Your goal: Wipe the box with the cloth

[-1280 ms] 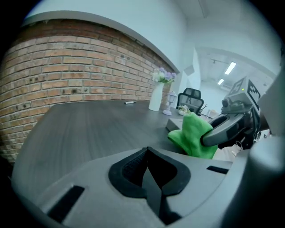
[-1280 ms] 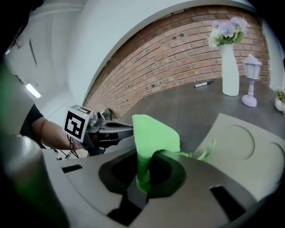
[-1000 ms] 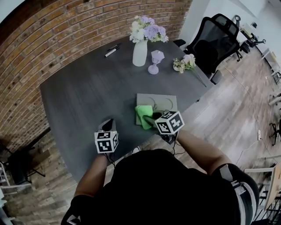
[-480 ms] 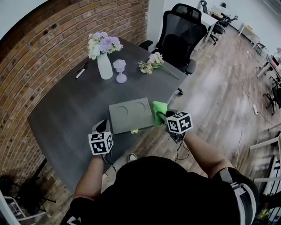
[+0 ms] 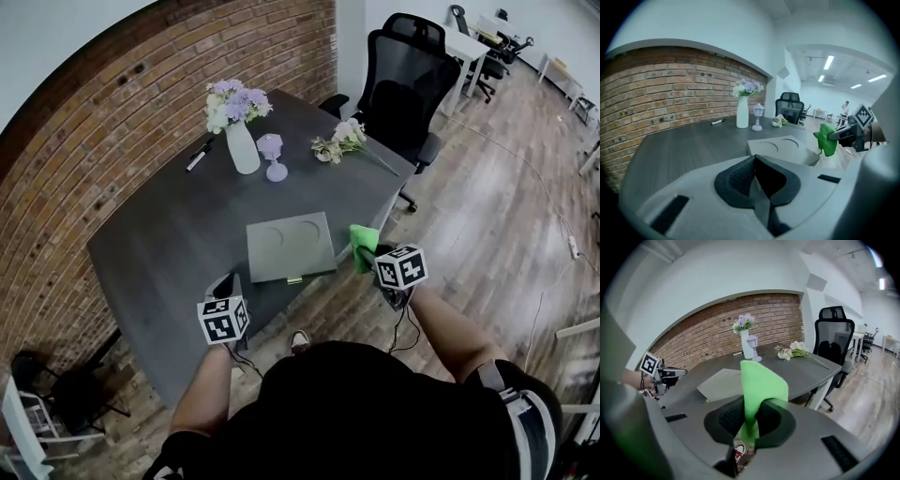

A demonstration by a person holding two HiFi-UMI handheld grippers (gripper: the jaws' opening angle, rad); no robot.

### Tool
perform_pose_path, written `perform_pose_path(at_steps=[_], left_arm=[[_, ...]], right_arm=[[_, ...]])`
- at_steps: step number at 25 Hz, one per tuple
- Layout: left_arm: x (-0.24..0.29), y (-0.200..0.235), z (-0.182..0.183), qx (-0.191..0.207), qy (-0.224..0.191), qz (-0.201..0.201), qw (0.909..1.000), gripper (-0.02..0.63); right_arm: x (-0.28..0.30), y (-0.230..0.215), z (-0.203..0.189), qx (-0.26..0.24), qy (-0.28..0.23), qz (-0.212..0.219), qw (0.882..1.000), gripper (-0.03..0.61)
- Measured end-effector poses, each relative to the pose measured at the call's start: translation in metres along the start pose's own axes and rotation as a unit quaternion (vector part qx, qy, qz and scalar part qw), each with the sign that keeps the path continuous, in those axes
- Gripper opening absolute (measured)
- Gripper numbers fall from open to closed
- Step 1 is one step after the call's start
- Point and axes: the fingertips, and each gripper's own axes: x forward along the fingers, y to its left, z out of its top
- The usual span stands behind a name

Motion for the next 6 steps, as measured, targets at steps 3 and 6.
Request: perform_pose_path(at_steps=[3,6], left_arm=[[-0.008,-0.008,-0.01,-0.008,0.005,0.008,0.9999,0.008],[-0.012,-0.026,-0.029,-0.009,0.02,0.005,0.9998,0.008]], right_arm=[[0.0,0.001,0.0,-0.004,-0.001,0.011,1.0,0.043],[0.0,0.006,-0.013,-0.008,0.008,0.023,1.0,0.043]])
